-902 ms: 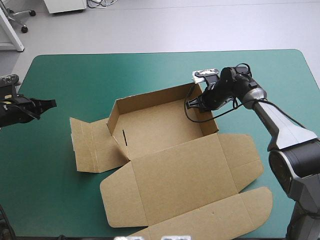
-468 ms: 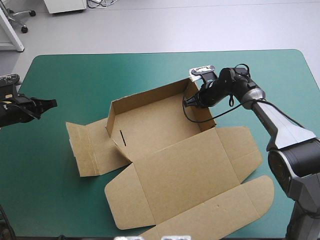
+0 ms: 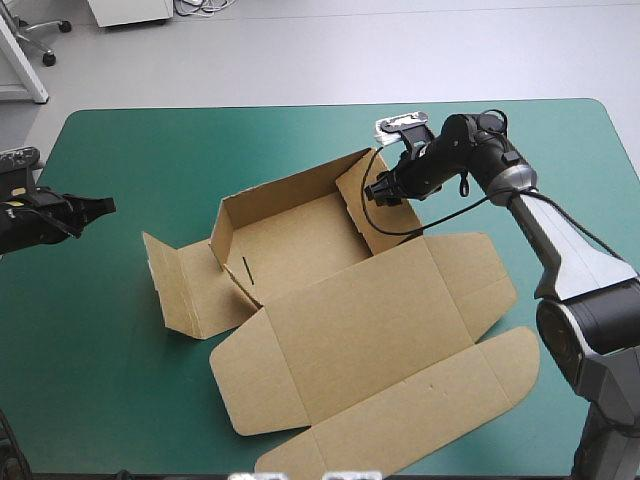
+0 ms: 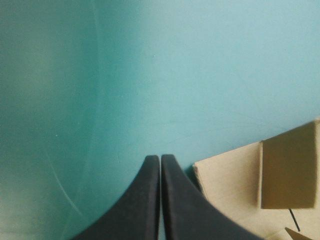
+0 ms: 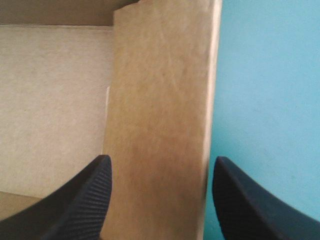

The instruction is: Fold the box

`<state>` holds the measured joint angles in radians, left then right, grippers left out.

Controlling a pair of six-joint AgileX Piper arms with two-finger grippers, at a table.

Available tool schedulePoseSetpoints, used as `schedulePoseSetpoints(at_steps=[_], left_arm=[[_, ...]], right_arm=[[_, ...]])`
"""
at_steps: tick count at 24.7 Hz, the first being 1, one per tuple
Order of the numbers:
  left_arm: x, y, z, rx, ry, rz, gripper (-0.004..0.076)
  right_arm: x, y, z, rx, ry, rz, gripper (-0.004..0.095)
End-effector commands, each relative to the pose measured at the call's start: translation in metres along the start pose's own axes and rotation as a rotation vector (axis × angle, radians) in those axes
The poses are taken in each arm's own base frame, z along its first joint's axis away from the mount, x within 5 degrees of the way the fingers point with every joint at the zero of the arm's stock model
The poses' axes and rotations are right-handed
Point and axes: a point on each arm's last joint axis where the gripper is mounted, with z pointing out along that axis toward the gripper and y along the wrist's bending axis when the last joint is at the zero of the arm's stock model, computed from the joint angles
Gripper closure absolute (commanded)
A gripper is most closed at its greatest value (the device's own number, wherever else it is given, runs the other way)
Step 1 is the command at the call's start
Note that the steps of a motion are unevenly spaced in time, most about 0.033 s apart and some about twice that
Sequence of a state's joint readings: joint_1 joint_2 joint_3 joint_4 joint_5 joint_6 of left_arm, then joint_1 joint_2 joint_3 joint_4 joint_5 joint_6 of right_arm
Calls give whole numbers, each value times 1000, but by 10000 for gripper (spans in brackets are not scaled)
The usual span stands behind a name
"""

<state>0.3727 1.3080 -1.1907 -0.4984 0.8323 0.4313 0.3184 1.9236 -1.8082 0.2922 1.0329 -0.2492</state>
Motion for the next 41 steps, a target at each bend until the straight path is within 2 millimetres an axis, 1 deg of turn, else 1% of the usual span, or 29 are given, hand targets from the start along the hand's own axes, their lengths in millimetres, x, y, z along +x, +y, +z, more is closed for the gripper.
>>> schedulePoseSetpoints(at_steps=[1,8,9,12,15,19,20,23,25,28,31,33,36,37,38,39,41], left_arm=[[-12,-6,-14,10,-97,-5,724],[-12,-6,-14,10,-97,-5,724],[-12,-6,-14,11,-95,-5,724],[-11,-6,-14,12,-94,-5,724],[-11,-6,-14,12,-94,-5,724],[-11,-6,-14,12,-94,-3,724],[-11,-6,-14,12,-94,-3,724],[-11,-7,-14,14,-90,-3,724],[-11,-7,-14,14,-90,-2,724],[-11,-6,-14,12,-89,-1,724],[-11,-6,-14,12,-89,-1,724],[-11,-6,-13,12,-88,-2,724],[-11,-6,-13,13,-86,-2,724],[-11,-6,-13,14,-84,-2,724],[-11,-6,-13,14,-84,-2,724],[-11,-6,-13,15,-82,-2,724],[-10,-7,-13,17,-79,-2,724]], right_arm=[[-9,13,-48,-16,-79,-9,328],[1,26,-89,-31,-69,-14,332],[2,28,-94,-34,-60,-10,332],[7,28,-97,-23,-29,-6,332],[7,25,-91,-14,-10,7,332],[6,18,-62,-20,54,26,332],[6,15,-51,-22,76,34,332],[6,5,-32,27,110,37,332],[7,3,-25,32,124,37,333],[8,-1,-10,28,154,46,333],[6,-1,-7,19,140,52,335],[4,-1,-7,19,119,53,393],[3,0,-7,16,103,44,549],[3,0,-7,15,102,37,617],[3,0,-7,14,102,35,706],[3,0,-7,14,104,31,831],[4,-1,-7,25,120,25,941]])
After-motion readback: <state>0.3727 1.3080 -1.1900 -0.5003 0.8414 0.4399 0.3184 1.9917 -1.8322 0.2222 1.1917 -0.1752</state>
